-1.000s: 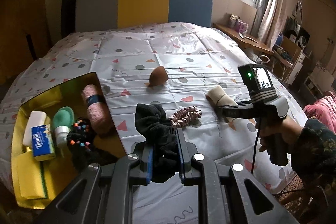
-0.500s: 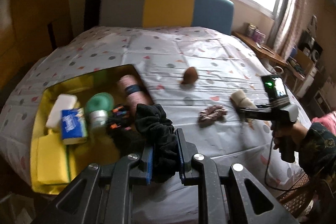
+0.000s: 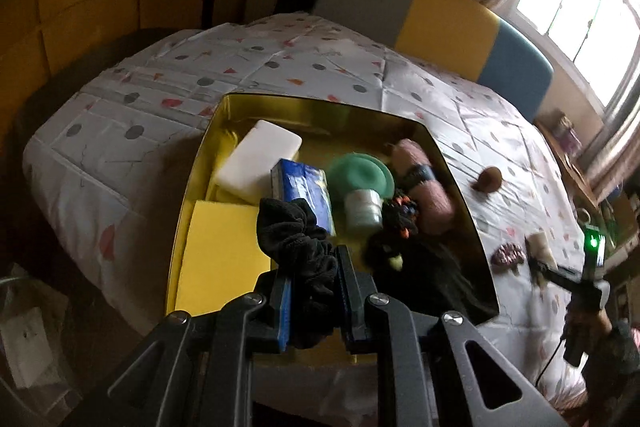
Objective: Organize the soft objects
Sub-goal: 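Drop the black scrunchie into the gold tray with left tool while right holds roll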
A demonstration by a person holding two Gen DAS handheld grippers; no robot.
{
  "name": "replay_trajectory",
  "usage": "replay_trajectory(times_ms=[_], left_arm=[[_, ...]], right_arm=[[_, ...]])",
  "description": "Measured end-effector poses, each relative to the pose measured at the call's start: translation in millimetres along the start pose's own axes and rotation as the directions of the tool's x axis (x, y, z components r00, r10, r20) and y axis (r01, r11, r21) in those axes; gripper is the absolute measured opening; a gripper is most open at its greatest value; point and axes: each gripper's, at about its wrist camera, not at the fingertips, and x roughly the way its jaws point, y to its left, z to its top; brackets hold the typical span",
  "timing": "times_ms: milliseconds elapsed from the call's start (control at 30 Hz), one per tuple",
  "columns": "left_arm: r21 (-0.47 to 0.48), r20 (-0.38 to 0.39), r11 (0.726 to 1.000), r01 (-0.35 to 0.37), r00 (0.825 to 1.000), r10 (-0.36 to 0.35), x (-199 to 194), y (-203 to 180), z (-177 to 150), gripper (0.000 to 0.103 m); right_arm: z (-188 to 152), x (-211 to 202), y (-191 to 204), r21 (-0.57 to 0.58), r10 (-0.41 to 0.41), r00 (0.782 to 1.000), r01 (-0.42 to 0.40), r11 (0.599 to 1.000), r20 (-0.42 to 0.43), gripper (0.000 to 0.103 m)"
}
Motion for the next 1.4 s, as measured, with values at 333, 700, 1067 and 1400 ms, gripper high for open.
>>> replay_trajectory(times_ms=[333, 700, 1067, 1400], left_arm=[[-0.008, -0.009, 0.999, 0.039, 0.999, -0.039, 43.5, -28.1, 51.4, 0.017], [-0.033, -0.110, 0.999, -0.039, 0.993, 0.035, 120.0, -28.3, 85.9, 0.034], [0.057, -0.026, 0.991, -0.125, 0.992, 0.127, 87.0, -40.1, 58.7, 0.050], [0.124, 0.121, 0.980, -0.156, 0.983, 0.141, 8.2, -54.4, 21.3, 0.052]], right_arm=[[0.7, 0.4, 1.2, -0.011, -0.005, 1.000, 0.005, 1.000, -0.001, 0.044], [2.6, 2.5, 0.3, -0.028, -0.007, 1.000, 0.007, 1.000, 0.001, 0.044], [3.2, 2.6, 1.6, -0.033, -0.009, 1.000, 0.009, 0.999, 0.002, 0.044], [1.8, 1.9, 3.3, -0.039, -0.010, 1.000, 0.011, 0.999, 0.010, 0.044]])
